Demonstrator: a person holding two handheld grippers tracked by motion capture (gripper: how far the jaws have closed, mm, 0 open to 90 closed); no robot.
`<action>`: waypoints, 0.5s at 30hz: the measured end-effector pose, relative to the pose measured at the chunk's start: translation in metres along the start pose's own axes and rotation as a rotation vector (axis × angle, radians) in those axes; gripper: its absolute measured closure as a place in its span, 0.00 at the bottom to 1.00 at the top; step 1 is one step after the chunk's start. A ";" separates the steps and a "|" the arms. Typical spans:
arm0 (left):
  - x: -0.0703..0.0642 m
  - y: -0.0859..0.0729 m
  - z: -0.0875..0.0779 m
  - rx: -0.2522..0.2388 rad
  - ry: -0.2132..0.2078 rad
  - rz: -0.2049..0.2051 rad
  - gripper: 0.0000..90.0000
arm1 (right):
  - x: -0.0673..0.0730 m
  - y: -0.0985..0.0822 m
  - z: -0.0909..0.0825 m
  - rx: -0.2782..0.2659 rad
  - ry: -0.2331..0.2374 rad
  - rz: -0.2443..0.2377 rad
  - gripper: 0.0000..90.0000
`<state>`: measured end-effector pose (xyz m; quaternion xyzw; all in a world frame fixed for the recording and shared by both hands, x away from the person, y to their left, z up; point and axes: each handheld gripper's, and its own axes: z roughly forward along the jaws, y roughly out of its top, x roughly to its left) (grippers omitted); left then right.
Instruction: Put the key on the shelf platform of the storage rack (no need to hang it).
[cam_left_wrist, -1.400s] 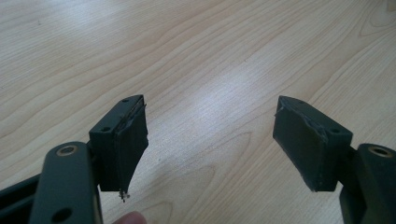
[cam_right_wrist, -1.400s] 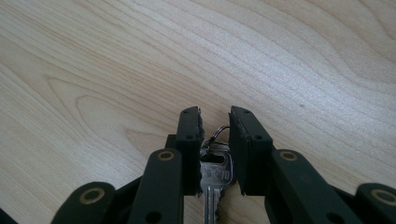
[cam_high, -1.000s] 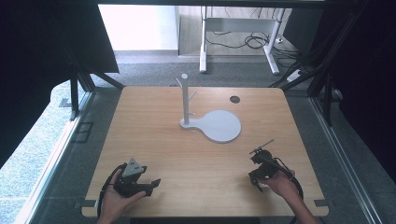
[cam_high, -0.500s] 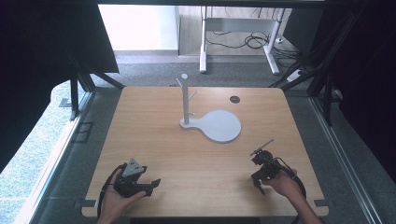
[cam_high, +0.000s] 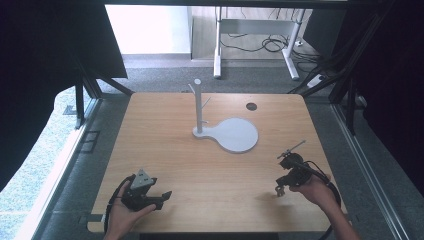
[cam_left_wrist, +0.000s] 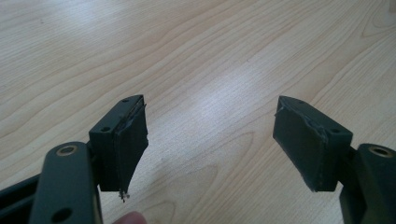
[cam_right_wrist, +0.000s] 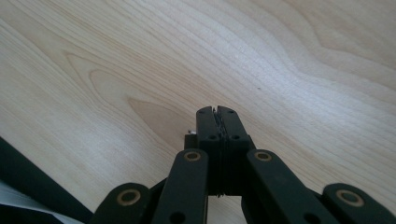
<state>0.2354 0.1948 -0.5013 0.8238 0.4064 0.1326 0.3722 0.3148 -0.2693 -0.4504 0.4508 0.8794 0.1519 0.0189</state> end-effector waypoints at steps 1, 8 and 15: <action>0.000 0.000 0.000 -0.002 0.001 -0.002 0.29 | -0.001 0.000 -0.003 -0.007 -0.002 -0.003 1.00; -0.001 0.000 0.000 -0.001 -0.002 0.002 0.29 | -0.006 0.003 -0.016 -0.033 0.000 0.006 1.00; 0.000 0.000 0.000 -0.001 0.000 -0.001 0.29 | -0.010 0.013 -0.020 -0.036 0.013 0.005 1.00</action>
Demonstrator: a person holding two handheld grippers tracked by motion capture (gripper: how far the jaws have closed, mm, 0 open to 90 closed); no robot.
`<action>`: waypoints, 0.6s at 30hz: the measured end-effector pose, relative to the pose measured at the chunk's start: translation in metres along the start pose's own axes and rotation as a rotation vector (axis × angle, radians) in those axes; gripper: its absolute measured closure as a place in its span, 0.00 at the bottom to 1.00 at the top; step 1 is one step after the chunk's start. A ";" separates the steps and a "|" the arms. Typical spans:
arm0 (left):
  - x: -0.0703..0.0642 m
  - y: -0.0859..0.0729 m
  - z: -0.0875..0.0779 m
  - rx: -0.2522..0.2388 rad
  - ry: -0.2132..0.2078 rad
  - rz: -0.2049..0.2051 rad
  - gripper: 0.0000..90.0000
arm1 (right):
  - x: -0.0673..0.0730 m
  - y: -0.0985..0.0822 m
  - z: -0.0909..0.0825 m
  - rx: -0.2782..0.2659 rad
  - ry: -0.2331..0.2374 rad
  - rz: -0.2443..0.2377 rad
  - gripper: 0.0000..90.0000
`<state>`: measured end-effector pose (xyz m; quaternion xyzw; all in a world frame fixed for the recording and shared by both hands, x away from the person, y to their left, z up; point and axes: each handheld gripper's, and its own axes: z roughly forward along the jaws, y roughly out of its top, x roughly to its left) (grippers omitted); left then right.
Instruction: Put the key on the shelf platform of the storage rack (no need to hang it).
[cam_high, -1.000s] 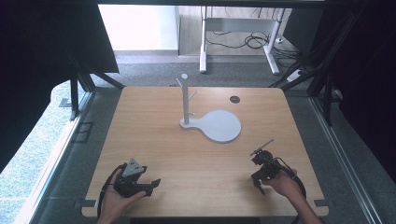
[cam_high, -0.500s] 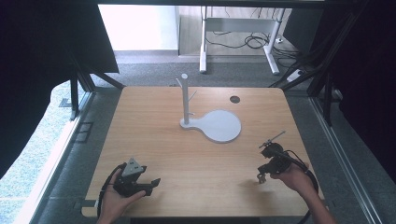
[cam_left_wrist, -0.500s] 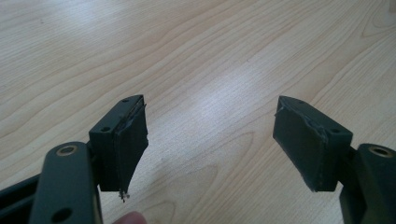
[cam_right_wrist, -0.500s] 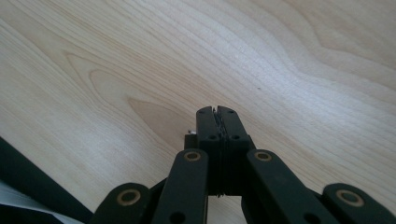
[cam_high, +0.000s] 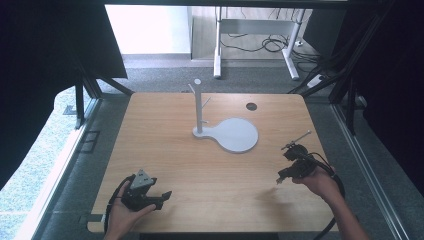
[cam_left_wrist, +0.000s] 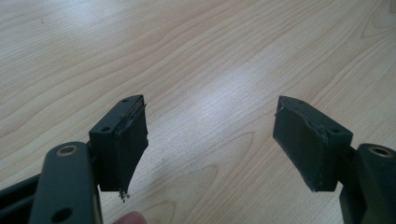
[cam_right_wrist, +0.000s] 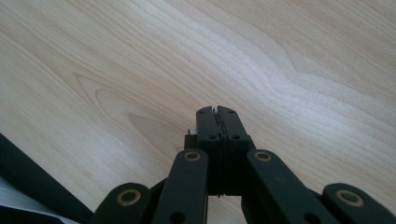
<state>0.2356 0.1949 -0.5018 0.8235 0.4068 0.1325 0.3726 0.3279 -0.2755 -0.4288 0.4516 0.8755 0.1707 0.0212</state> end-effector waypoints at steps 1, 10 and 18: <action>0.000 0.000 0.000 0.000 0.000 0.000 0.29 | 0.000 0.000 0.000 0.000 0.000 0.000 1.00; 0.000 0.000 0.000 0.001 -0.001 0.001 0.29 | 0.001 0.015 -0.003 -0.005 -0.017 -0.019 1.00; 0.000 0.001 -0.002 -0.013 0.000 0.002 0.30 | 0.006 0.028 -0.003 -0.001 -0.008 -0.034 1.00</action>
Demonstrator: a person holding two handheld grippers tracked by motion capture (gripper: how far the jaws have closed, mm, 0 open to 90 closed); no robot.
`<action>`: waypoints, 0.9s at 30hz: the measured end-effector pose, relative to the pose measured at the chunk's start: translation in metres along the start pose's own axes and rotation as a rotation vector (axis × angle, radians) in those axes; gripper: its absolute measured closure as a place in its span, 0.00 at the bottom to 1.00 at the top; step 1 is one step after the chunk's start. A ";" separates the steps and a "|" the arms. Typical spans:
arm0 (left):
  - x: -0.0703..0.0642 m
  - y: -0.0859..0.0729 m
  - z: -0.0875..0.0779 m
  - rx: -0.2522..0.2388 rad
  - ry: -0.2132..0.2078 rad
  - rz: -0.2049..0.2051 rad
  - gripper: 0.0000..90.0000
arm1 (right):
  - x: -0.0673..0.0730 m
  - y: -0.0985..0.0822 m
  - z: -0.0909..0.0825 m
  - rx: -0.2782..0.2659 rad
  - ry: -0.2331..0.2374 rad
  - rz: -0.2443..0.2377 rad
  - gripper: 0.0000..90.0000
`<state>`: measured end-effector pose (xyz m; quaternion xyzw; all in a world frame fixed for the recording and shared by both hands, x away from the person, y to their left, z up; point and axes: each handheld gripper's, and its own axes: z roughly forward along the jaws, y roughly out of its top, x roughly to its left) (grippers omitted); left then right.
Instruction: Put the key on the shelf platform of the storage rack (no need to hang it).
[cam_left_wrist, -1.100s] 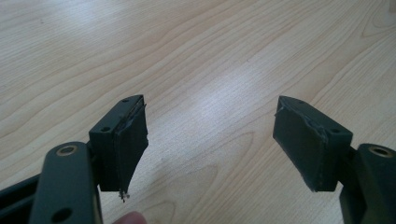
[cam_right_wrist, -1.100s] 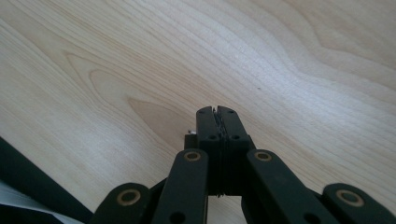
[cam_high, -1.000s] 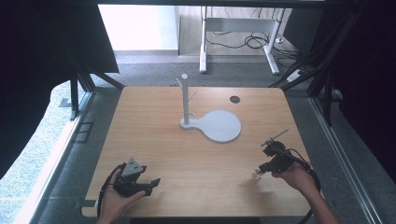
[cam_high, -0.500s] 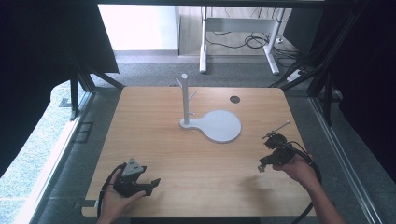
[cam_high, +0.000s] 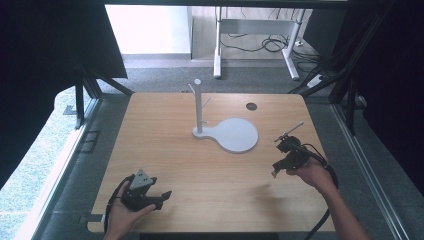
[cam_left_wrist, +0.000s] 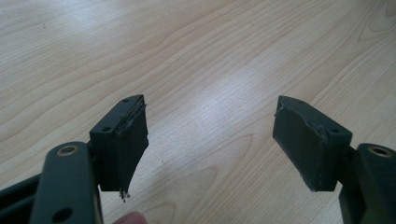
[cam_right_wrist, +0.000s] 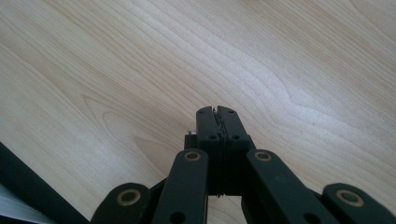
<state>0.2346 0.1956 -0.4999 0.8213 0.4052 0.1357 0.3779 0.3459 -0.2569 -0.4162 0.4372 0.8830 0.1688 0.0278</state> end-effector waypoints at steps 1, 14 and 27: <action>0.000 0.000 0.000 -0.003 0.001 -0.005 0.30 | 0.000 0.002 0.000 0.003 -0.003 0.001 1.00; 0.002 -0.001 0.000 0.002 0.001 -0.005 0.30 | -0.002 0.017 0.004 0.022 0.003 -0.001 1.00; 0.002 -0.001 0.000 0.003 0.002 -0.008 0.30 | -0.004 0.030 -0.002 0.016 -0.004 -0.007 1.00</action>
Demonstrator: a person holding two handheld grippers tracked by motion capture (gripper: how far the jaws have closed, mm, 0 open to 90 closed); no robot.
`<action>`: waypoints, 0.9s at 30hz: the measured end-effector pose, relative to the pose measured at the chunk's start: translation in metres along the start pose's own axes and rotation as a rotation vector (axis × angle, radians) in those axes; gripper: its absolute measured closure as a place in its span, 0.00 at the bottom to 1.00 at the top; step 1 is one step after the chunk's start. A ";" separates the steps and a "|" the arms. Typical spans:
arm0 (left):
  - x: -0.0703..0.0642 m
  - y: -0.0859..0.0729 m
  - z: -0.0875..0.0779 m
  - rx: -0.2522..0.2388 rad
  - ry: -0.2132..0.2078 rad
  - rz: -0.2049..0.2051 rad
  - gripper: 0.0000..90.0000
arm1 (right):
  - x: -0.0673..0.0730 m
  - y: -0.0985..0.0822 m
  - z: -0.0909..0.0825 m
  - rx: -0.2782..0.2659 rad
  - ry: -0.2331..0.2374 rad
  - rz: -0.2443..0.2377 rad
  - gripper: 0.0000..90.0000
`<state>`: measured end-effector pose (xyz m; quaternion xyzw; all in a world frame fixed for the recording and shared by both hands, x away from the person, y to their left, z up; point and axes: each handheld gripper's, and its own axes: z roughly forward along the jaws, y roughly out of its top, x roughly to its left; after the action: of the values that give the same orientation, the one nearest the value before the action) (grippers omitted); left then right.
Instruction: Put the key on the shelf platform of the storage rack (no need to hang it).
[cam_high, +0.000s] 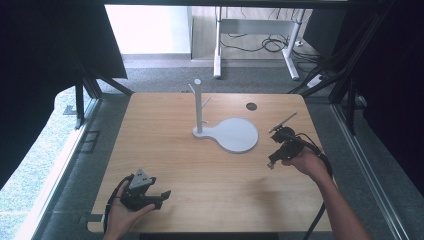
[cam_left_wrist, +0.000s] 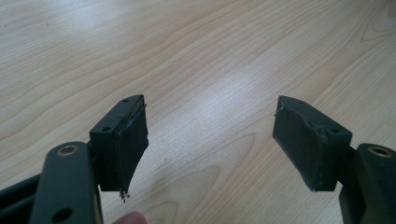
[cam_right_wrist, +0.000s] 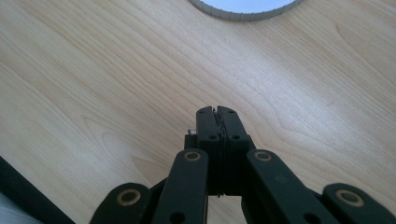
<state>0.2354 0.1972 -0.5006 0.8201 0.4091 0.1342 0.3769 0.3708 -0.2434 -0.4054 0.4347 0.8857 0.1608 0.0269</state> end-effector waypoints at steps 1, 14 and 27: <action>0.000 0.000 0.000 -0.001 0.000 -0.003 0.30 | 0.000 0.001 0.000 0.001 -0.001 -0.001 1.00; 0.001 -0.001 0.001 0.010 0.000 -0.003 0.30 | -0.006 0.011 0.002 0.006 0.002 -0.002 1.00; 0.002 -0.001 0.001 0.007 0.003 -0.006 0.30 | -0.014 0.026 0.005 0.017 -0.007 0.010 1.00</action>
<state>0.2365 0.1988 -0.5019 0.8200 0.4126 0.1327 0.3738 0.4003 -0.2379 -0.4031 0.4400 0.8847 0.1521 0.0254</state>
